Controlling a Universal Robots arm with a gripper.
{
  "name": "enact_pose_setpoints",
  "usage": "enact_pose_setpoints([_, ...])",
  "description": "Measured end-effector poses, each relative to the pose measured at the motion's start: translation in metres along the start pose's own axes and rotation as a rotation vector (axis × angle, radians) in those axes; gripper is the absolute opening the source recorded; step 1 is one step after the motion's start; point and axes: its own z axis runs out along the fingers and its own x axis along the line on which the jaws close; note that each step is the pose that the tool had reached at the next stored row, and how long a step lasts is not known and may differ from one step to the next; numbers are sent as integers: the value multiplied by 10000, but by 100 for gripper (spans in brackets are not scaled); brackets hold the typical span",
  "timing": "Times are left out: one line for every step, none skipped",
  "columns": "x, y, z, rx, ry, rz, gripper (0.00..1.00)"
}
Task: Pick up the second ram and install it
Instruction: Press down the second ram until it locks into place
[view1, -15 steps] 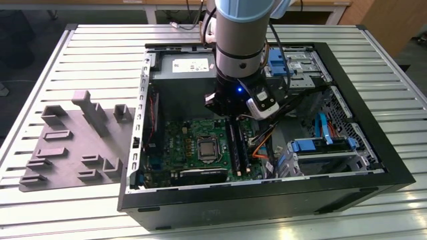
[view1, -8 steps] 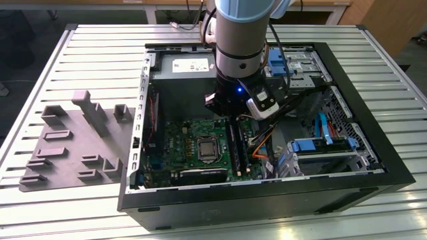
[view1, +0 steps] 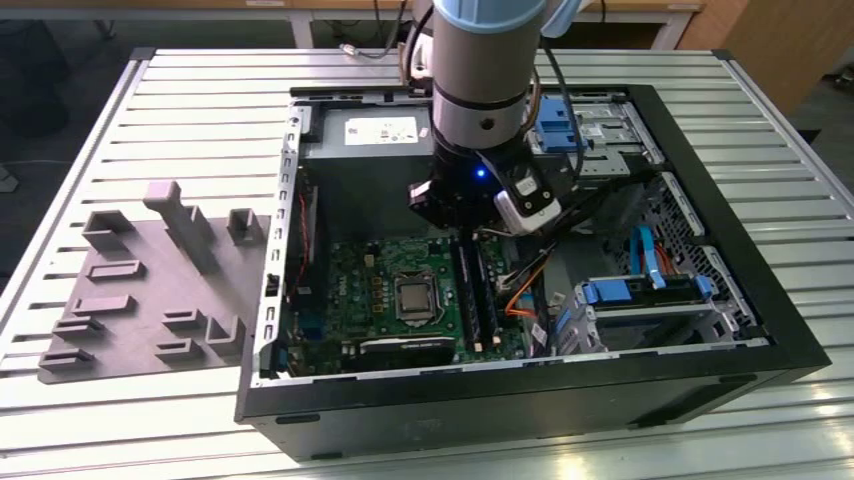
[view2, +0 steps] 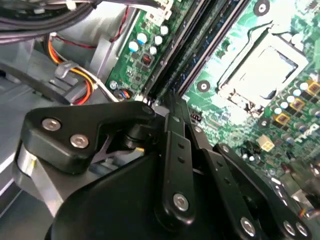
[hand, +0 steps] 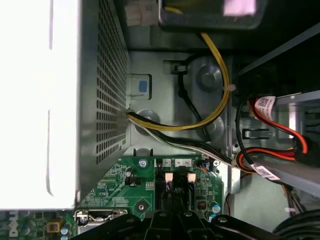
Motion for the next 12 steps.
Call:
enact_pose_setpoints([-1, 0, -20, 2, 1, 0, 11])
enact_pose_setpoints([-2, 0, -41, 5, 2, -1, 11])
enact_pose_setpoints([-3, 1, -57, 4, 1, -1, 11])
enact_pose_setpoints([-4, 1, -69, 3, 1, 0, 11])
enact_pose_setpoints([-4, 2, -73, 3, 1, -1, 11])
enact_pose_setpoints([-4, 2, -73, 3, 1, -1, 11])
enact_pose_setpoints([-4, 2, -72, 1, 0, -1, 11])
enact_pose_setpoints([-4, 2, -73, 2, 1, 0, 11])
enact_pose_setpoints([-4, 1, -73, 3, 1, -1, 11])
enact_pose_setpoints([-4, 1, -74, 4, 2, 0, 11])
enact_pose_setpoints([-4, 0, -75, 6, 2, -1, 11])
enact_pose_setpoints([-4, -3, -76, 8, 3, -1, 11])
